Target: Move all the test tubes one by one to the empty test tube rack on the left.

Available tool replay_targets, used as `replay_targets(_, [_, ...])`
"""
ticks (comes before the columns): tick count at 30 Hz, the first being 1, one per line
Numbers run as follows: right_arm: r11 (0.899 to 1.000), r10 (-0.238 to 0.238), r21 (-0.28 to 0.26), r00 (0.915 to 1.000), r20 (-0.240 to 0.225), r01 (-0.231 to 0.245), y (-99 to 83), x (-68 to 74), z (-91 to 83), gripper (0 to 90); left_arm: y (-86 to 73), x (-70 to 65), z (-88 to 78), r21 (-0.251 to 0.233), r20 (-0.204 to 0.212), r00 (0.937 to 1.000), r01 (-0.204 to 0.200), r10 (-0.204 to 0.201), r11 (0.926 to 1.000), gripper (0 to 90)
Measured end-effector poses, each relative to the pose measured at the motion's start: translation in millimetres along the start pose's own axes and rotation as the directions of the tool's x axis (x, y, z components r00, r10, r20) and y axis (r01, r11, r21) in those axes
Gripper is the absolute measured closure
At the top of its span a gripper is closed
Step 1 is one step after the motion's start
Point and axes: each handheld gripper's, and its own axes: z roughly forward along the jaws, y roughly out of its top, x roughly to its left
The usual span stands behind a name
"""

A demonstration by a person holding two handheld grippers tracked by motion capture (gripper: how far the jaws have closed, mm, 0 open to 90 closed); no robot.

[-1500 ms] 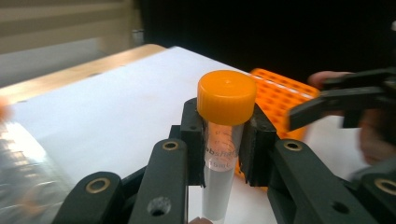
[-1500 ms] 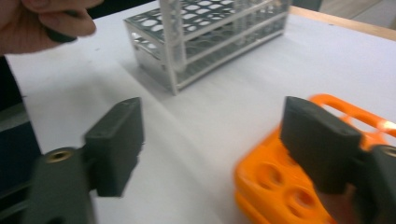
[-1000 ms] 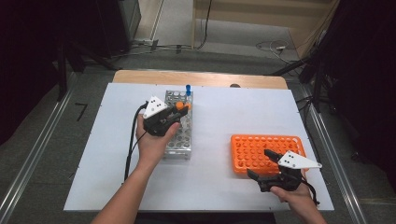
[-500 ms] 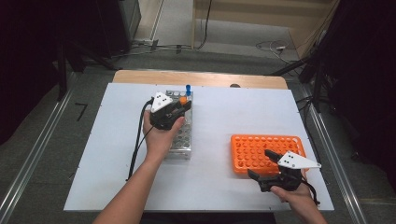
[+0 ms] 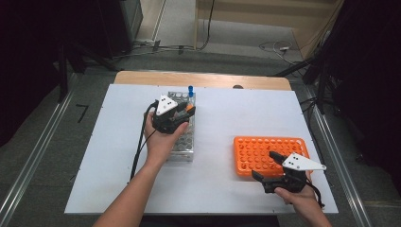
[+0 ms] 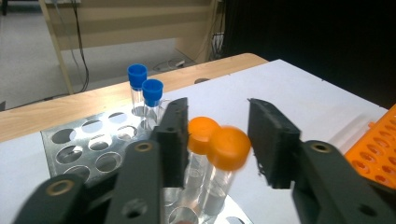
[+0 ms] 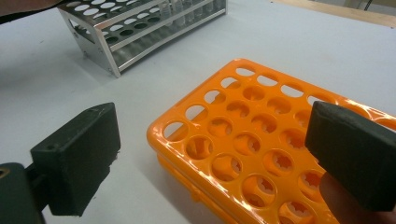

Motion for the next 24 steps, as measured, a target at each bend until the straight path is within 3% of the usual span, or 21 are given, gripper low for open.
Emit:
replay_targets(6, [1.0,0.004,-0.007,1.0,0.009,-0.004,-0.1,-3.0,-0.1,2.0,1.4,0.2,-9.3,-0.003,0.045,0.9984,0.034,-0.034,0.9994,37.3])
replay_targets(14, [1.0,0.014,-0.016,0.9996,0.023,-0.013,-0.6,-7.8,-0.4,2.1,-7.3,-5.9,-38.3,-0.005,0.117,0.9927,0.03,-0.029,0.9995,11.8])
replay_targets(19, [1.0,0.012,-0.016,0.9995,0.029,-0.011,-1.0,-9.2,-0.4,2.1,-20.0,-6.4,-59.0,0.005,0.126,0.9919,0.016,-0.017,0.9999,2.8])
replay_targets(24, [1.0,0.01,-0.012,0.9993,0.037,-0.009,-2.0,-10.5,-0.3,2.1,-33.8,-3.1,-79.8,0.0,0.122,0.9923,0.024,-0.024,0.9997,0.5])
